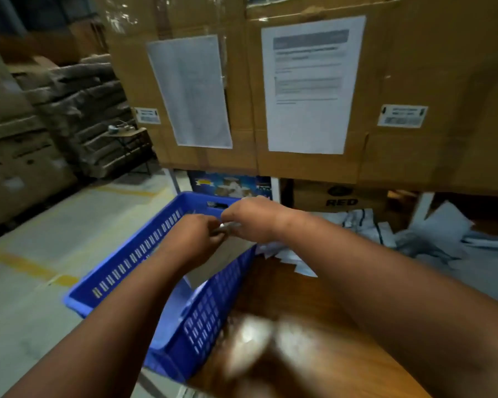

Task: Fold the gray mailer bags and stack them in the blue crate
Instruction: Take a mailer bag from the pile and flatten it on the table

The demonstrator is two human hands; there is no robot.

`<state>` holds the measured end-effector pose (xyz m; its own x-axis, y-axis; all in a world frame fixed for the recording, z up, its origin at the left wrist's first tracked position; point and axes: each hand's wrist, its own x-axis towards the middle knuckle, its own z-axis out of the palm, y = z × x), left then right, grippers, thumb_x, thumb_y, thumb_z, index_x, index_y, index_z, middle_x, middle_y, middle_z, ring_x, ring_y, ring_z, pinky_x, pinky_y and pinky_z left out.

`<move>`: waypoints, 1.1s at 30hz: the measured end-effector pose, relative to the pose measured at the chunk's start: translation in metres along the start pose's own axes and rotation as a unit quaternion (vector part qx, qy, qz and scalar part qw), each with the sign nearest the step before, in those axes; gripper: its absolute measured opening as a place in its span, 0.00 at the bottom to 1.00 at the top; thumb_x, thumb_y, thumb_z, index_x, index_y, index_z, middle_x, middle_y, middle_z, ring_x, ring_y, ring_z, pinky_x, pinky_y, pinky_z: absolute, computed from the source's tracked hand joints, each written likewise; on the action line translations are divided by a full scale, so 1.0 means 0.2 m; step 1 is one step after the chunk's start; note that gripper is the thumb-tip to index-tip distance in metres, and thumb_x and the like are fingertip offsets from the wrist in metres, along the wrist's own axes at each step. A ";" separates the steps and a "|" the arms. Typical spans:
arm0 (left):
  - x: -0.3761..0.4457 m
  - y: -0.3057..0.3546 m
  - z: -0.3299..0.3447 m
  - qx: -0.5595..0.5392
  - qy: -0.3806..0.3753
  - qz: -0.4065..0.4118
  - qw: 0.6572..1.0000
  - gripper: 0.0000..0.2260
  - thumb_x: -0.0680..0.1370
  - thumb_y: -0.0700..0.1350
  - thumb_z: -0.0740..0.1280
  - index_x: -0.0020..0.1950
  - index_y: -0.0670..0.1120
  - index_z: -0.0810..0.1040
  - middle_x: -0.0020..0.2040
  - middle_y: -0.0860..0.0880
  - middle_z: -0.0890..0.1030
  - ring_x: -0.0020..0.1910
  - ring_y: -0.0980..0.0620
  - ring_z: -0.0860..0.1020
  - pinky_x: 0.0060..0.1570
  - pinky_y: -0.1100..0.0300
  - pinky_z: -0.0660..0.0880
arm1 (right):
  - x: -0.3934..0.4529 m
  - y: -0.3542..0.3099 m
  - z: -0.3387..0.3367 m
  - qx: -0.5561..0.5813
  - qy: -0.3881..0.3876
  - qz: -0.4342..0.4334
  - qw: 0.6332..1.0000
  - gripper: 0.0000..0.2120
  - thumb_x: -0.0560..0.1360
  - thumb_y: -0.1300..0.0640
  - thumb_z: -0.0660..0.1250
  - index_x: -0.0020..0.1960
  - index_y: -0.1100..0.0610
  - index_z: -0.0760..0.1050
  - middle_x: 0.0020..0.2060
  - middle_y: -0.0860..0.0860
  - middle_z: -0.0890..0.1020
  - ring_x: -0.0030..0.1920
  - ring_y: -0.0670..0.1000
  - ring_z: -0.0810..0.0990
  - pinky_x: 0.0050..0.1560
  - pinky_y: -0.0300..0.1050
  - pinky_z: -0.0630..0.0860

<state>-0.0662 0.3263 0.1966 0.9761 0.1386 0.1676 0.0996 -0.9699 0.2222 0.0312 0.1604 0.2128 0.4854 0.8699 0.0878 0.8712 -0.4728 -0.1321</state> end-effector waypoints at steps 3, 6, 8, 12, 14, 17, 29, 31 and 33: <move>0.06 -0.21 -0.02 0.024 0.039 -0.014 0.999 0.07 0.81 0.52 0.69 0.51 0.51 0.85 0.45 0.49 0.85 0.44 0.46 0.81 0.38 0.52 0.70 | 0.29 -0.07 0.02 -0.049 -0.002 -0.003 0.999 0.07 0.81 0.51 0.63 0.48 0.38 0.74 0.43 0.41 0.78 0.47 0.51 0.78 0.49 0.57 0.77; 0.13 -0.39 0.01 0.033 0.051 -0.045 0.997 0.07 0.81 0.50 0.68 0.51 0.49 0.84 0.46 0.46 0.84 0.45 0.42 0.80 0.38 0.51 0.70 | 0.54 -0.11 0.09 -0.076 -0.011 -0.012 0.997 0.08 0.80 0.53 0.64 0.50 0.39 0.77 0.45 0.42 0.79 0.48 0.51 0.78 0.48 0.57 0.79; 0.19 -0.52 0.07 0.041 0.045 -0.060 0.996 0.08 0.81 0.51 0.68 0.50 0.48 0.83 0.47 0.44 0.85 0.48 0.40 0.81 0.40 0.51 0.72 | 0.68 -0.11 0.14 -0.113 -0.020 -0.012 0.993 0.09 0.80 0.53 0.66 0.55 0.40 0.80 0.49 0.44 0.80 0.52 0.53 0.78 0.51 0.56 0.79; 0.32 -0.72 0.26 0.032 0.004 -0.075 0.997 0.11 0.81 0.52 0.69 0.49 0.45 0.84 0.49 0.42 0.85 0.51 0.37 0.82 0.44 0.50 0.76 | 0.91 -0.06 0.29 -0.254 -0.038 0.021 0.966 0.15 0.81 0.53 0.69 0.67 0.46 0.80 0.61 0.52 0.76 0.63 0.60 0.74 0.57 0.55 0.75; 0.38 -0.79 0.38 0.014 -0.028 -0.077 0.997 0.12 0.80 0.52 0.68 0.49 0.44 0.83 0.49 0.41 0.85 0.51 0.37 0.82 0.44 0.51 0.76 | 0.99 -0.02 0.36 -0.267 -0.068 0.053 0.960 0.15 0.84 0.55 0.66 0.70 0.53 0.77 0.66 0.57 0.75 0.63 0.62 0.75 0.56 0.54 0.73; 0.46 -0.83 0.56 -0.027 -0.087 -0.085 0.992 0.13 0.80 0.54 0.69 0.52 0.45 0.84 0.53 0.41 0.85 0.53 0.38 0.82 0.46 0.53 0.77 | 1.09 0.05 0.48 -0.254 -0.141 0.048 0.956 0.13 0.86 0.60 0.60 0.68 0.58 0.75 0.59 0.57 0.77 0.49 0.59 0.75 0.40 0.51 0.70; 0.59 -0.86 0.83 -0.038 -0.148 -0.127 0.980 0.17 0.80 0.56 0.68 0.62 0.47 0.84 0.59 0.44 0.84 0.58 0.43 0.83 0.53 0.54 0.79 | 1.30 0.28 0.85 -0.111 -0.298 0.142 0.937 0.12 0.81 0.60 0.69 0.64 0.55 0.80 0.59 0.54 0.83 0.54 0.57 0.83 0.60 0.55 0.82; 0.60 -0.86 0.85 -0.037 -0.156 -0.148 0.976 0.15 0.80 0.54 0.69 0.62 0.48 0.84 0.58 0.45 0.84 0.57 0.44 0.83 0.53 0.53 0.81 | 1.30 0.29 0.90 -0.051 -0.254 0.175 0.950 0.19 0.81 0.60 0.68 0.71 0.54 0.78 0.65 0.55 0.81 0.61 0.59 0.82 0.62 0.53 0.80; 0.61 -0.87 0.86 -0.022 -0.156 -0.162 0.974 0.13 0.80 0.50 0.68 0.62 0.47 0.83 0.59 0.45 0.84 0.57 0.43 0.84 0.51 0.53 0.80 | 1.29 0.31 0.92 0.040 -0.164 0.264 0.950 0.19 0.81 0.60 0.67 0.71 0.55 0.77 0.66 0.58 0.80 0.62 0.60 0.81 0.61 0.52 0.79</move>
<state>0.0683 0.4768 0.0140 0.9069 0.3619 -0.2158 0.4104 -0.8748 0.2575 0.1965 0.3824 0.0447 0.7928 0.5173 -0.3225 0.4973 -0.8548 -0.1484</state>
